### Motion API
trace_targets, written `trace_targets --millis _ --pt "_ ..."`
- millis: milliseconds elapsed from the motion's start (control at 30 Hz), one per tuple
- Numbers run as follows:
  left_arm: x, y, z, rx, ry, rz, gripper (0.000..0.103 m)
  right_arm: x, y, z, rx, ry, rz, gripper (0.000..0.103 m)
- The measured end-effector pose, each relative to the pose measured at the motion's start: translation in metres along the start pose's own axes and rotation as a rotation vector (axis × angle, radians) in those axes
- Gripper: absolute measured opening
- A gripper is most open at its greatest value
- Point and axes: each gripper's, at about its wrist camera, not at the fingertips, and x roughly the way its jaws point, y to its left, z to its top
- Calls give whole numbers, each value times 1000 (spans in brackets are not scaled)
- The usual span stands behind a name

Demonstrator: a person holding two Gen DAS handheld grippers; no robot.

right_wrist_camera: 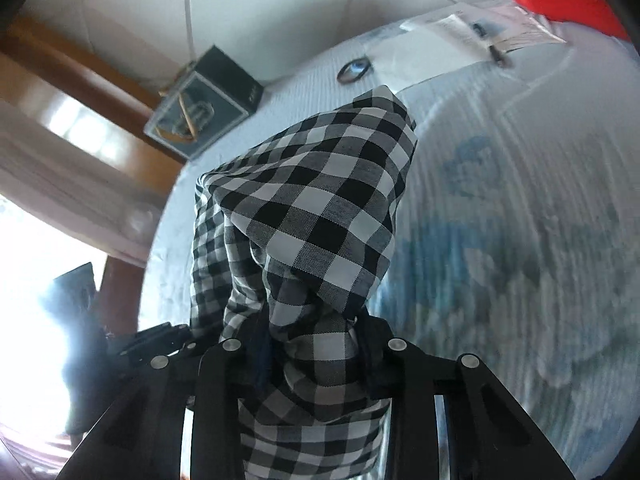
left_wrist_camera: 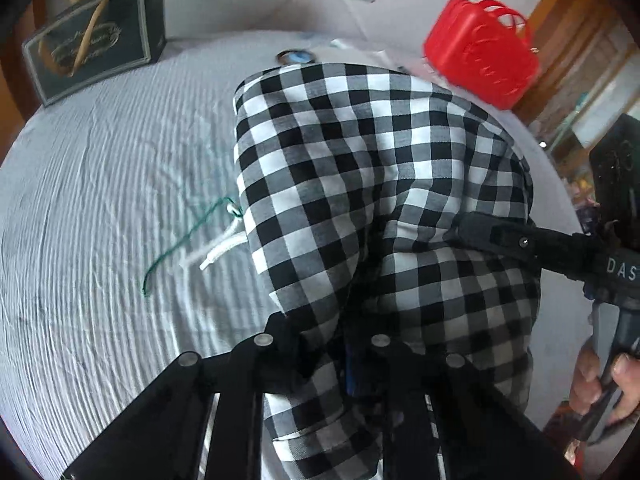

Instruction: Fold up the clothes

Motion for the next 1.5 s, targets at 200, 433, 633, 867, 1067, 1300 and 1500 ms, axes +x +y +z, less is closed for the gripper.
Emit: trace_targets --millis 200,433,633,867,1067,1300,1500 --pt "-14 -10 -3 6 -19 15 15 -30 2 -8 -27 -14 2 32" --pt "-63 26 -14 -103 -89 100 15 2 37 14 -119 66 109 30" --pt "-76 67 -2 -143 -109 139 15 22 85 31 -166 84 140 28" --pt "-20 64 9 -94 14 -3 15 26 31 14 4 67 -13 27" --pt "36 9 7 -28 108 49 39 13 -57 2 155 79 -99 30" --pt "38 -11 -2 -80 74 157 84 -11 -99 11 126 86 -81 64" --pt "15 2 -26 -269 47 222 84 -29 -106 22 71 104 -55 65"
